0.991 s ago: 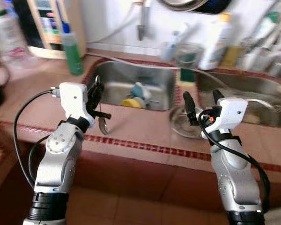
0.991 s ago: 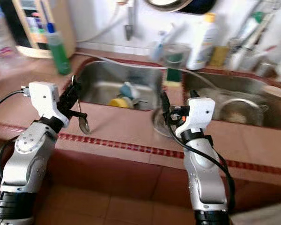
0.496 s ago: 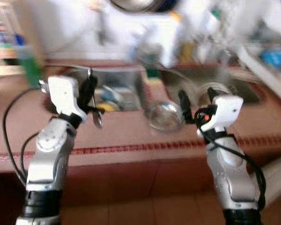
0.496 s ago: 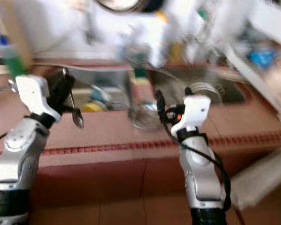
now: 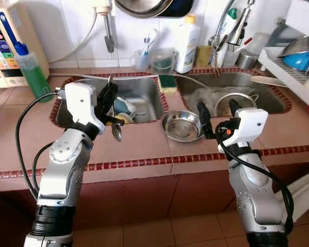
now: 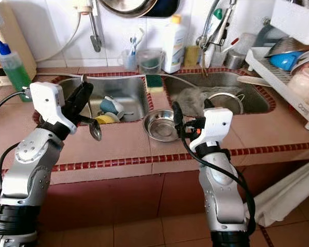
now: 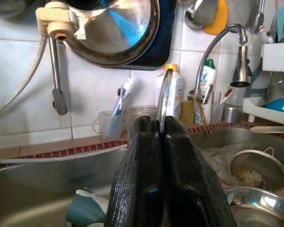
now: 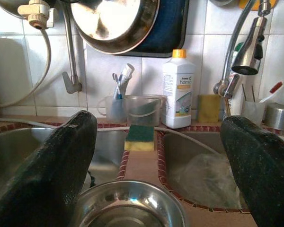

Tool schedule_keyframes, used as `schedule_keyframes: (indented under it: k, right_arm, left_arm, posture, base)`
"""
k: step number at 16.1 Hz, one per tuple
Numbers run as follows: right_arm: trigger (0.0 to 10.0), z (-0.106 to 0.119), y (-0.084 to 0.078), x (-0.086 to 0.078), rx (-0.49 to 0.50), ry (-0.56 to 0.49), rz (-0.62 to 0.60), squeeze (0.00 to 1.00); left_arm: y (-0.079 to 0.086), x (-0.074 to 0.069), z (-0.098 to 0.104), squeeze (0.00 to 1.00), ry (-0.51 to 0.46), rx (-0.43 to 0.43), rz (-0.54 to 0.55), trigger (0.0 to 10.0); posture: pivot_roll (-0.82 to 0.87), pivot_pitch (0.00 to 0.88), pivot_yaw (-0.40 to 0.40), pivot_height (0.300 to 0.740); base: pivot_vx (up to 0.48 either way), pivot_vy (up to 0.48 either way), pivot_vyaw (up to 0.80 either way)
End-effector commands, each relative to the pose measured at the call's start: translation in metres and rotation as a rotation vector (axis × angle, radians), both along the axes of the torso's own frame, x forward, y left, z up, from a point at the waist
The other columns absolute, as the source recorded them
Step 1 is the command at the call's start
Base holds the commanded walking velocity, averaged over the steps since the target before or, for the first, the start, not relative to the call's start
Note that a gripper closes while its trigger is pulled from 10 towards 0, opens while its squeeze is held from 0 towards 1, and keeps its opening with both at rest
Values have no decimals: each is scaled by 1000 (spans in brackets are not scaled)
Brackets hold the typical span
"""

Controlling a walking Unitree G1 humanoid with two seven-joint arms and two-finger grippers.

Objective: Kitchen organization

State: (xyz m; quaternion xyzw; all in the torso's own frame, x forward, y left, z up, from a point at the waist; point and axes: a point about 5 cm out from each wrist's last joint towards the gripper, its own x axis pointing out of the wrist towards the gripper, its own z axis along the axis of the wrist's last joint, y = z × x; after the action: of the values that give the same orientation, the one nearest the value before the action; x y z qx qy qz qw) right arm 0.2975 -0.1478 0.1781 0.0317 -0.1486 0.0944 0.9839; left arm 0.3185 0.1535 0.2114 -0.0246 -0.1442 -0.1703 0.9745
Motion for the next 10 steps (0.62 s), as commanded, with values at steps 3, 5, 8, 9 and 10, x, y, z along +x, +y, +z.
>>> schedule_keyframes:
  k: [3,5,8,9,10]
  right_arm:
    - [10000,5,2,-4,0,-23,30,0]
    - [10000,3,3,-6,-9,-12,57,0]
    - [10000,-5,7,-9,-34,28,108,0]
    - [10000,-6,8,-10,-36,31,113,0]
    - [10000,-6,8,-11,-37,32,118,0]
  left_arm:
    - [5,3,4,0,-4,-25,16,10000]
    - [11,5,4,0,2,-26,35,10000]
    - [18,6,5,0,-6,-28,64,10000]
    - [18,6,6,0,-7,-28,65,10000]
    - [18,6,6,0,-7,-29,67,10000]
  posture:
    - [-183,12,12,740]
    - [-182,12,11,740]
    - [-182,12,9,740]
    - [-182,12,8,740]
    - [-183,13,8,740]
  base:
    - [0,0,0]
    - [0,0,0]
    - [171,0,0]
    - [277,0,0]
    - [296,0,0]
